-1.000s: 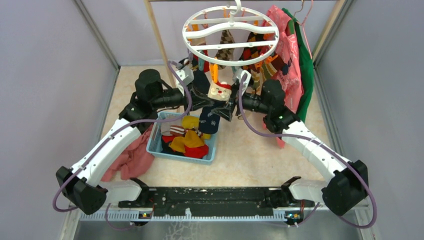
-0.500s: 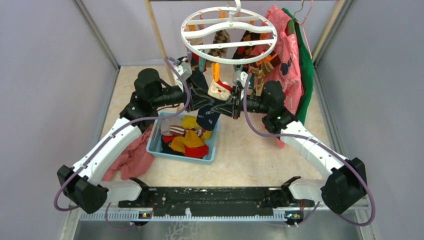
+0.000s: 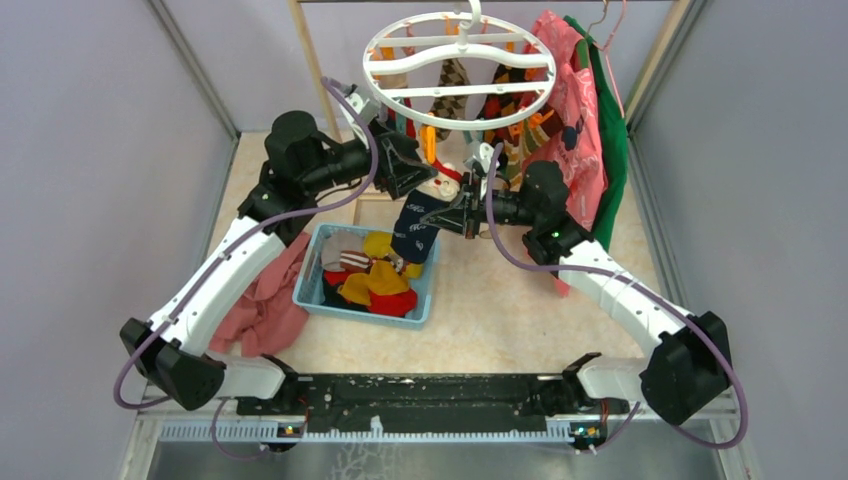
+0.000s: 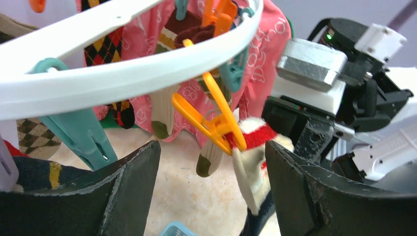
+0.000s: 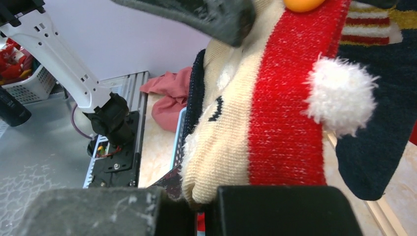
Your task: Remove the socks clipped to the hanger
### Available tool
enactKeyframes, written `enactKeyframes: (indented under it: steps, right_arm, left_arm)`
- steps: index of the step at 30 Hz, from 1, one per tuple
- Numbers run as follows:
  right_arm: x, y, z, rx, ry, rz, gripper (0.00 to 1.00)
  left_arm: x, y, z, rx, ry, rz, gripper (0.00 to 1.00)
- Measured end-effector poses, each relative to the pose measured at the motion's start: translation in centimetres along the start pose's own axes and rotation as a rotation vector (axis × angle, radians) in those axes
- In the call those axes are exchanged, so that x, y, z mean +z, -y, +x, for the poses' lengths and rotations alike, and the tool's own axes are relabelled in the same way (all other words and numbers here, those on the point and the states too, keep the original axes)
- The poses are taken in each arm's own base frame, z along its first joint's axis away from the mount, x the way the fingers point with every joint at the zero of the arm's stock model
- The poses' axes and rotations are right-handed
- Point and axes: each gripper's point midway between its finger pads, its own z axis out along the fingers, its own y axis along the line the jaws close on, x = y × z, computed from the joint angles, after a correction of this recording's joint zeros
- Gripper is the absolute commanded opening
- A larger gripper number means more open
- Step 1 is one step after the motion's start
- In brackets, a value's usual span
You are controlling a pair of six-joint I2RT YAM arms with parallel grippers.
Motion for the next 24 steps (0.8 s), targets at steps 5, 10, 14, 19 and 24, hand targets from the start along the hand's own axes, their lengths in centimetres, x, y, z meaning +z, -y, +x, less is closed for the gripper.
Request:
enactKeyframes:
  steps: [5,10,14,19,24]
  right_arm:
    - [0.0,0.0,0.0,0.003,0.001,0.000,0.00]
    - [0.0,0.0,-0.1,0.002,0.003,-0.001,0.00]
    - [0.0,0.0,-0.1,0.001,0.004,-0.001,0.00]
    - [0.1,0.1,0.0,0.003,0.001,0.000,0.00]
    - [0.1,0.1,0.1,0.000,0.001,0.000,0.00]
  left_arm:
    - [0.8,-1.1,-0.6,-0.046,0.010,-0.049,0.84]
    - [1.5,-2.2,-1.5,-0.091,0.027,-0.101,0.86]
    - [1.9,-2.6,-1.8,-0.125,0.033,-0.118,0.86]
    - [2.3,-2.8,-2.0,-0.164,0.036,-0.130,0.83]
    - [2.5,-3.0,-2.3,-0.188,0.042,-0.138,0.80]
